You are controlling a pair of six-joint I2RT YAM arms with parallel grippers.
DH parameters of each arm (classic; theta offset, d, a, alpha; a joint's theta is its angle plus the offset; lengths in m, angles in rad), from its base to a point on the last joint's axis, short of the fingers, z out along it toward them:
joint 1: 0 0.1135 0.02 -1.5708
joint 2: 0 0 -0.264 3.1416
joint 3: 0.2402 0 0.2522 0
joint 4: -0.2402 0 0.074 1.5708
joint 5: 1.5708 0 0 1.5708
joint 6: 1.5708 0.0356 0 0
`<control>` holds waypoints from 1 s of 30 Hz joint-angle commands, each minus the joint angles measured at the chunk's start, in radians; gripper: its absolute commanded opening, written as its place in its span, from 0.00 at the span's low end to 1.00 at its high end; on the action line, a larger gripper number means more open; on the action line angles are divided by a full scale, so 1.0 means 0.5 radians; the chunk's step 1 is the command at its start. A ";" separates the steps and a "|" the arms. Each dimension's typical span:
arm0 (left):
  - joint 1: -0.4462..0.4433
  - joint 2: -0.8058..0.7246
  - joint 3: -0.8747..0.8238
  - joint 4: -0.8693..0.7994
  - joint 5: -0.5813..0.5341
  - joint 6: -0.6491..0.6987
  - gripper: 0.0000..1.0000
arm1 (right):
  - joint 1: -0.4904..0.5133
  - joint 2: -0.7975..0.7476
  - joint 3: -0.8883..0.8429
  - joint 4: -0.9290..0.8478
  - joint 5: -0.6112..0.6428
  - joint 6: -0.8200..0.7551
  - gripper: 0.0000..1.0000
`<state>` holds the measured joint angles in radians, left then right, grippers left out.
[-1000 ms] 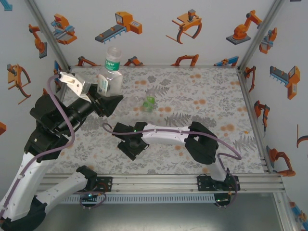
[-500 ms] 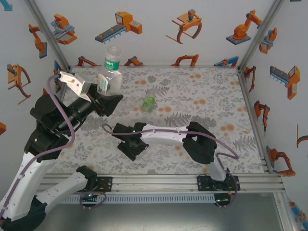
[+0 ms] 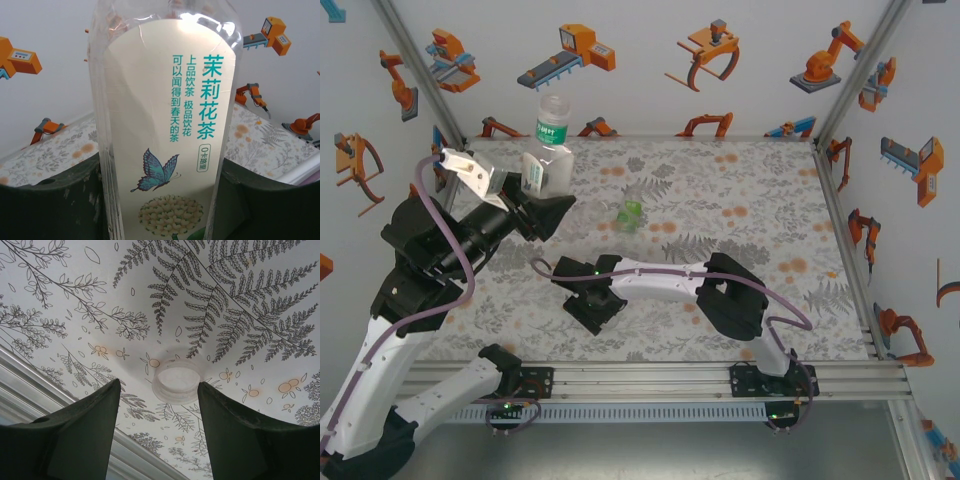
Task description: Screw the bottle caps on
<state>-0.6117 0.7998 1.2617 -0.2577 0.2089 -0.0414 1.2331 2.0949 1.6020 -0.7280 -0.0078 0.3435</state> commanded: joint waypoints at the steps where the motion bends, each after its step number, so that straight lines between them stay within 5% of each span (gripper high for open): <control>1: 0.012 -0.020 -0.005 0.090 0.009 -0.032 0.04 | 0.001 0.032 0.063 -0.059 0.015 -0.013 0.59; 30: 0.012 -0.004 -0.001 0.113 0.015 -0.045 0.04 | 0.005 -0.092 -0.024 -0.020 0.154 0.024 0.58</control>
<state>-0.6117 0.8024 1.2610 -0.2462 0.2089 -0.0486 1.2331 2.0815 1.5978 -0.7250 0.0452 0.3447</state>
